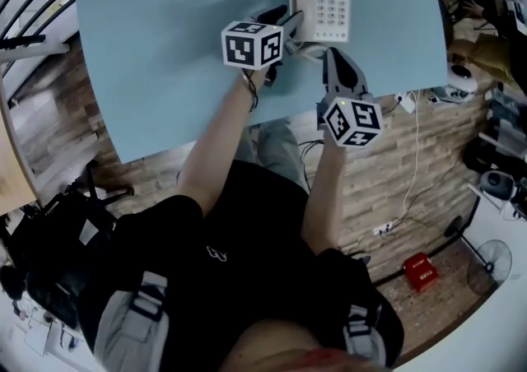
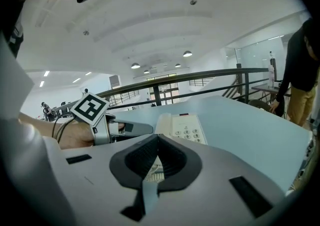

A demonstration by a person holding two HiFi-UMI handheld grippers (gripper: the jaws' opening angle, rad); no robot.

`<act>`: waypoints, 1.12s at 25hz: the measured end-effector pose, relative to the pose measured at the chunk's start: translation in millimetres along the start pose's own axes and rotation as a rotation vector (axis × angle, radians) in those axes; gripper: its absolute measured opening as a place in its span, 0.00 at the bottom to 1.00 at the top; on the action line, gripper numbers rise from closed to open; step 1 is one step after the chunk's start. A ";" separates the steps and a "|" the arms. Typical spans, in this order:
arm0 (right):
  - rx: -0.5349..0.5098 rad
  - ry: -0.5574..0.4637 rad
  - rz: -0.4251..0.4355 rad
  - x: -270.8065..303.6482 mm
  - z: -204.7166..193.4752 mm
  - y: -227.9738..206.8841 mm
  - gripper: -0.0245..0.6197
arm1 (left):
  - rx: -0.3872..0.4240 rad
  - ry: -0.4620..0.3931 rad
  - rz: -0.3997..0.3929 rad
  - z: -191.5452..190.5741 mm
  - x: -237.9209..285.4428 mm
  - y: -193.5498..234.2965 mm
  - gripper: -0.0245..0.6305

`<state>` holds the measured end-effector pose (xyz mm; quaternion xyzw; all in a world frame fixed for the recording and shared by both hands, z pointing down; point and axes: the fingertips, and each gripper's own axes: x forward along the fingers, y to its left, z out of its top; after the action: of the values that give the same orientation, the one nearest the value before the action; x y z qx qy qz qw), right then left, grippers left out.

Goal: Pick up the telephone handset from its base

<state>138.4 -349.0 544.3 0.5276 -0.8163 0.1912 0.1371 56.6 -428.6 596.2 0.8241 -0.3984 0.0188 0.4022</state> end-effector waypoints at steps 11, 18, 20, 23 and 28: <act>0.040 0.016 -0.047 -7.8 -8.9 -41.8 0.03 | -0.109 0.080 -0.056 -6.4 51.1 -0.2 0.30; 0.029 -0.012 -0.039 -13.5 9.9 -58.8 0.03 | -0.180 0.069 -0.078 -0.9 59.0 -9.8 0.21; 0.023 -0.020 -0.029 -13.9 15.6 -62.2 0.03 | -0.143 0.060 -0.064 4.3 56.8 -14.6 0.20; 0.011 -0.041 -0.007 -13.3 28.4 -65.8 0.03 | -0.073 0.002 -0.066 24.0 46.8 -31.9 0.20; -0.026 -0.123 0.055 -11.5 70.1 -57.6 0.03 | 0.019 -0.142 -0.039 74.6 5.8 -64.4 0.20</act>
<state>194.2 -393.0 486.8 0.5140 -0.8396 0.1517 0.0884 82.3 -459.8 506.1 0.8348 -0.4096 -0.0438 0.3653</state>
